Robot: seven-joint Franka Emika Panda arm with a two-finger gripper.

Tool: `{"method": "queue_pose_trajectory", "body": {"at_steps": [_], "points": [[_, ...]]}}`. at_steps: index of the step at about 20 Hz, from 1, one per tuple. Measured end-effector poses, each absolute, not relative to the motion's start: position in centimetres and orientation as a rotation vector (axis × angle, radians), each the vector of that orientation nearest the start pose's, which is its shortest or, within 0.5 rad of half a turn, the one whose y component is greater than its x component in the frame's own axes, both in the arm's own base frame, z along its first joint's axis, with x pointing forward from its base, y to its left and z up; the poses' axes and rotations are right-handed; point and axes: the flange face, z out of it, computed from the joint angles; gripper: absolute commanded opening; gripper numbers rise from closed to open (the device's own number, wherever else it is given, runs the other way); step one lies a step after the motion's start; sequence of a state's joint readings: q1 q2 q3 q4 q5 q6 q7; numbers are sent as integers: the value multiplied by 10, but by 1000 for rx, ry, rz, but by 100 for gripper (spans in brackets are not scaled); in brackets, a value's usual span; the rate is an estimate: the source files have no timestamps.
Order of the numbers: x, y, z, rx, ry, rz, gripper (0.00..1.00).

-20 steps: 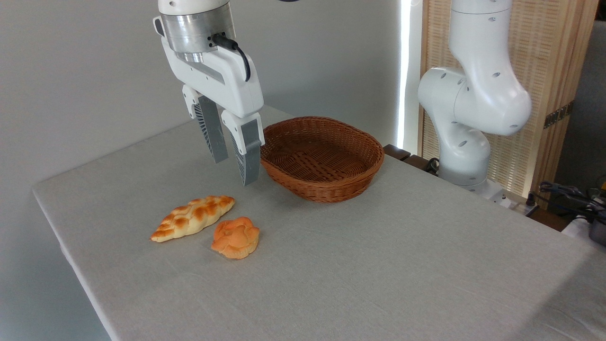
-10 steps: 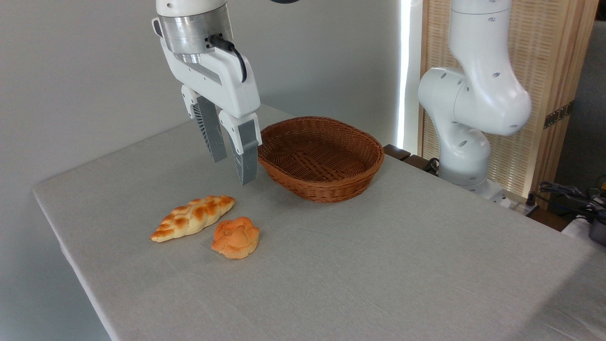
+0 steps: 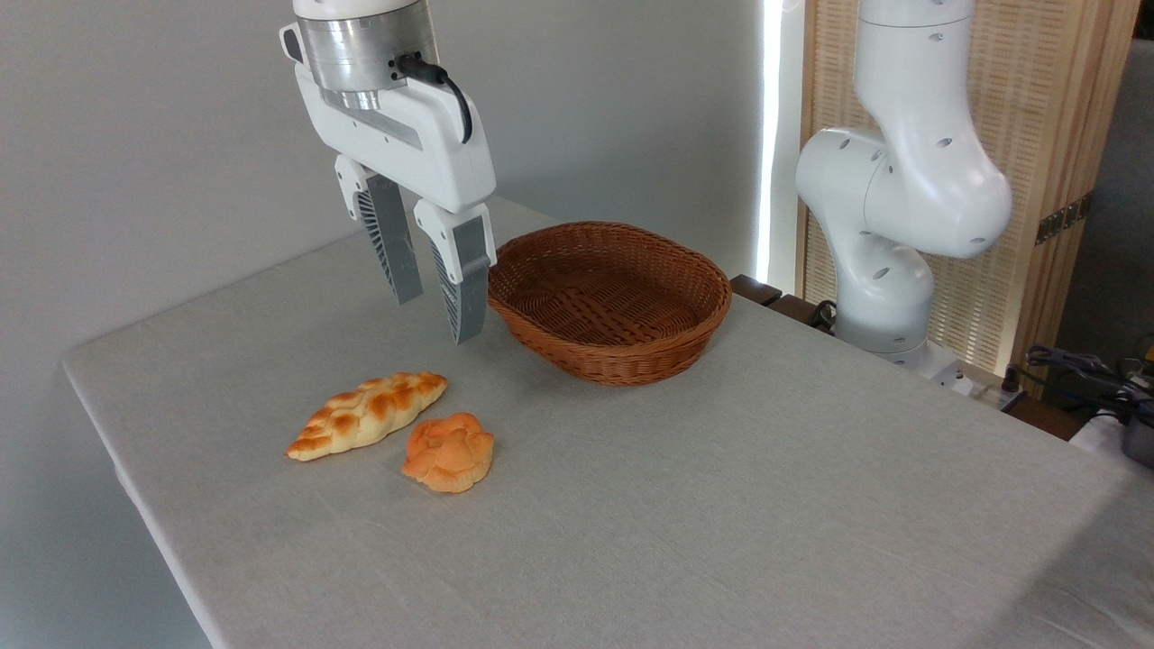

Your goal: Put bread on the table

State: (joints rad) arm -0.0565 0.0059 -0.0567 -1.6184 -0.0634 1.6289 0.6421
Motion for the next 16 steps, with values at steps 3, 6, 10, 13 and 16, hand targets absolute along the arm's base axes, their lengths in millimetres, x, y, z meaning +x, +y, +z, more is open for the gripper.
{"method": "queue_pose_trajectory", "body": {"at_steps": [3,6,10,13,16], "points": [[555,-78,605,-2983,1162,-34,100],[555,-83,605,-2999,1122,-34,100],[555,-81,606,-3002,1113,-37,100],[556,-78,606,-3004,1105,-39,100],[556,-77,606,-3006,1101,-40,100]]}}
